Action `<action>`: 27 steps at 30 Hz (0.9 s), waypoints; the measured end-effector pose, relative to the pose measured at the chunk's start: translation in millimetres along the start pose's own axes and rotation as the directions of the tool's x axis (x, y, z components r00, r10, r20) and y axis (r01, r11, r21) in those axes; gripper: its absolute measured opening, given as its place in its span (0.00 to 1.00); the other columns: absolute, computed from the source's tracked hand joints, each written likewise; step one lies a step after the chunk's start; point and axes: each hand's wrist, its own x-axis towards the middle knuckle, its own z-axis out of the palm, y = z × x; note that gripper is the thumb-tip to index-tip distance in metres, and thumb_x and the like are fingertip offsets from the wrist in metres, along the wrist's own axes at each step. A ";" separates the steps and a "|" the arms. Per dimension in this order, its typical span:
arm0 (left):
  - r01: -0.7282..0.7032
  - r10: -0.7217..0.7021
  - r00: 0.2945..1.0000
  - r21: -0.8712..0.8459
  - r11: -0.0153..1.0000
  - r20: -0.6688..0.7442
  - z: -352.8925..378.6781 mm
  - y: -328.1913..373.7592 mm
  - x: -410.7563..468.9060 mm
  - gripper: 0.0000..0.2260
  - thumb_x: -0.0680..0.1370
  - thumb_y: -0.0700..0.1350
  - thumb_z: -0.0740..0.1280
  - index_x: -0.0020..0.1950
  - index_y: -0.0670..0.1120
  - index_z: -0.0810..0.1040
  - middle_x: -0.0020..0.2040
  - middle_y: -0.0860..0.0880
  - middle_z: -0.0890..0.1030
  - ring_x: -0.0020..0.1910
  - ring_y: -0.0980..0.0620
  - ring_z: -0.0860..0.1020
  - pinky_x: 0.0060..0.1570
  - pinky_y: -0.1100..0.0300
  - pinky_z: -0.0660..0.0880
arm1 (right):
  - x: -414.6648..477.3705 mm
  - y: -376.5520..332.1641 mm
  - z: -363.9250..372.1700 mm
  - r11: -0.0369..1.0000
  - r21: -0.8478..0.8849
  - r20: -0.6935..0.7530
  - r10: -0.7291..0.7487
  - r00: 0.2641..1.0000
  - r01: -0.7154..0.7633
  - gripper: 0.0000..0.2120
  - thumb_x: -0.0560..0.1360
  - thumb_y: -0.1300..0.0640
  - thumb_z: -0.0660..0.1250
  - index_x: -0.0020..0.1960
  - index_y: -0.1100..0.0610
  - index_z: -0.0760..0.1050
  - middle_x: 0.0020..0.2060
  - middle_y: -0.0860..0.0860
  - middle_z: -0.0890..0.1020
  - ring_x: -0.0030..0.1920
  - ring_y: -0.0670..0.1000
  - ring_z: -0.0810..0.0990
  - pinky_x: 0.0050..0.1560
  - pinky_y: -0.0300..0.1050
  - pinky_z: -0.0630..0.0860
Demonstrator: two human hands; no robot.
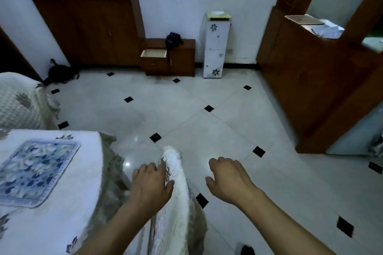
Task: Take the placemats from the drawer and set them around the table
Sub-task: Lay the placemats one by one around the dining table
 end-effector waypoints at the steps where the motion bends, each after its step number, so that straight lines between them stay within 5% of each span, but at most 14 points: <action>1: 0.047 -0.047 0.999 0.005 0.999 -0.006 3.0 6.9 12.3 0.16 0.75 0.59 0.60 0.53 0.49 0.74 0.46 0.48 0.78 0.48 0.46 0.74 0.50 0.51 0.70 | 16.5 15.6 -1.7 0.999 -0.004 0.001 -0.042 0.999 0.042 0.10 0.76 0.47 0.59 0.45 0.53 0.65 0.42 0.52 0.75 0.45 0.56 0.76 0.43 0.48 0.64; 9: 0.368 -0.370 0.928 -0.060 0.928 -0.046 15.0 67.8 78.0 0.12 0.73 0.56 0.67 0.42 0.48 0.72 0.37 0.48 0.75 0.41 0.44 0.75 0.38 0.53 0.69 | 123.5 123.4 -31.0 0.934 -0.005 0.077 -0.356 0.931 0.357 0.09 0.77 0.48 0.59 0.46 0.53 0.66 0.45 0.52 0.77 0.42 0.53 0.71 0.44 0.47 0.63; 16: 0.560 -0.558 0.827 0.012 0.828 -0.071 6.0 77.5 110.5 0.10 0.73 0.56 0.66 0.43 0.51 0.71 0.39 0.50 0.76 0.42 0.46 0.74 0.41 0.53 0.68 | 211.0 128.8 -55.4 0.824 0.010 0.080 -0.566 0.821 0.567 0.09 0.76 0.48 0.59 0.44 0.52 0.62 0.41 0.52 0.73 0.42 0.54 0.71 0.43 0.47 0.61; 22: 0.646 -0.643 0.761 0.015 0.763 -0.083 16.4 47.6 176.0 0.12 0.72 0.58 0.66 0.45 0.51 0.72 0.43 0.49 0.78 0.46 0.44 0.76 0.44 0.51 0.69 | 298.1 113.2 -58.2 0.754 0.010 0.100 -0.654 0.750 0.657 0.09 0.76 0.49 0.60 0.45 0.54 0.64 0.44 0.54 0.76 0.46 0.57 0.75 0.45 0.48 0.63; 27: 0.644 -0.643 0.765 0.005 0.765 -0.047 31.7 11.6 260.8 0.13 0.66 0.55 0.74 0.40 0.50 0.73 0.36 0.49 0.77 0.38 0.45 0.77 0.37 0.53 0.70 | 389.6 116.0 -61.5 0.756 -0.027 0.137 -0.645 0.752 0.654 0.10 0.76 0.48 0.60 0.49 0.55 0.68 0.47 0.54 0.77 0.49 0.57 0.76 0.49 0.50 0.68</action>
